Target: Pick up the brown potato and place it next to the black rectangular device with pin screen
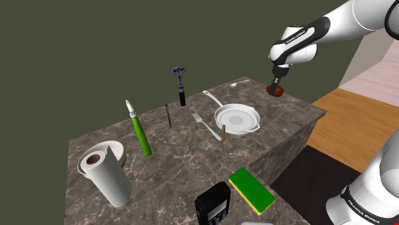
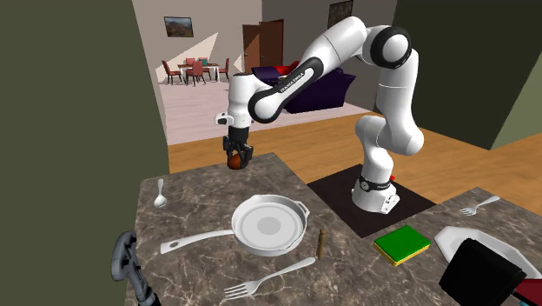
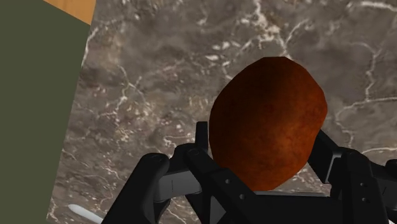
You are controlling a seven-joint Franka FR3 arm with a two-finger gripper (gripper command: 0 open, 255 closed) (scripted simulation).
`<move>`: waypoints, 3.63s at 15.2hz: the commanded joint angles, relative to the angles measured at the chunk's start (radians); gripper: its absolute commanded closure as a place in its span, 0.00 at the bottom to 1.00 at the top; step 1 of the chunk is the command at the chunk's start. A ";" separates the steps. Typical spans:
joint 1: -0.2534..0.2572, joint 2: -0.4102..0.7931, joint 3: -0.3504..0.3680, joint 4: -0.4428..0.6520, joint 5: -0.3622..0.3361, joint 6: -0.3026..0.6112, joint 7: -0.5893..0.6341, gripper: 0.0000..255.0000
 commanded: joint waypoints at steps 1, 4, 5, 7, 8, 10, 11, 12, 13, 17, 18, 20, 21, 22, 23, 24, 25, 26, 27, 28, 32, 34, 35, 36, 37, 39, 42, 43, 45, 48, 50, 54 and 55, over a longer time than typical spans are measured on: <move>0.004 -0.020 -0.002 0.008 -0.016 -0.025 0.013 1.00; 0.006 -0.042 -0.003 0.027 -0.033 -0.063 0.026 1.00; 0.007 -0.048 -0.003 0.034 -0.038 -0.075 0.029 1.00; 0.008 -0.062 -0.004 0.048 -0.048 -0.101 0.036 1.00; 0.008 -0.068 -0.004 0.056 -0.053 -0.113 0.040 1.00; 0.009 -0.079 -0.004 0.071 -0.061 -0.139 0.046 1.00; 0.010 -0.085 -0.004 0.079 -0.065 -0.152 0.048 1.00; 0.010 -0.090 -0.003 0.088 -0.068 -0.165 0.051 1.00; 0.011 -0.095 -0.003 0.096 -0.072 -0.178 0.054 1.00; 0.012 -0.113 -0.002 0.133 -0.083 -0.229 0.062 1.00; 0.012 -0.117 -0.002 0.143 -0.086 -0.242 0.064 1.00; 0.013 -0.124 -0.001 0.163 -0.090 -0.269 0.068 1.00; 0.013 -0.127 0.000 0.173 -0.092 -0.282 0.069 1.00; 0.013 -0.130 0.000 0.184 -0.094 -0.295 0.070 1.00; 0.013 -0.133 0.000 0.195 -0.096 -0.308 0.072 1.00; 0.014 -0.135 0.001 0.206 -0.097 -0.321 0.073 1.00; 0.014 -0.137 0.001 0.217 -0.098 -0.334 0.074 1.00; 0.014 -0.139 0.001 0.228 -0.099 -0.347 0.075 1.00; 0.014 -0.141 0.002 0.240 -0.100 -0.361 0.076 1.00; 0.015 -0.142 0.002 0.252 -0.101 -0.374 0.076 1.00; 0.015 -0.145 0.003 0.299 -0.103 -0.424 0.078 1.00; 0.037 -0.203 0.032 0.240 -0.138 -0.416 0.139 1.00; 0.046 -0.231 0.047 0.212 -0.154 -0.413 0.169 1.00; 0.054 -0.256 0.063 0.185 -0.168 -0.411 0.199 1.00; 0.062 -0.281 0.080 0.160 -0.180 -0.409 0.228 1.00; 0.076 -0.327 0.114 0.114 -0.201 -0.408 0.285 1.00; 0.096 -0.386 0.168 0.053 -0.221 -0.410 0.368 1.00; 0.103 -0.404 0.186 0.035 -0.226 -0.411 0.395 1.00; 0.116 -0.436 0.223 0.003 -0.231 -0.414 0.448 1.00; 0.137 -0.476 0.278 -0.038 -0.233 -0.420 0.526 1.00; 0.152 -0.497 0.316 -0.059 -0.230 -0.425 0.577 1.00; 0.185 -0.526 0.390 -0.088 -0.217 -0.434 0.677 1.00; 0.193 -0.531 0.409 -0.093 -0.213 -0.436 0.702 1.00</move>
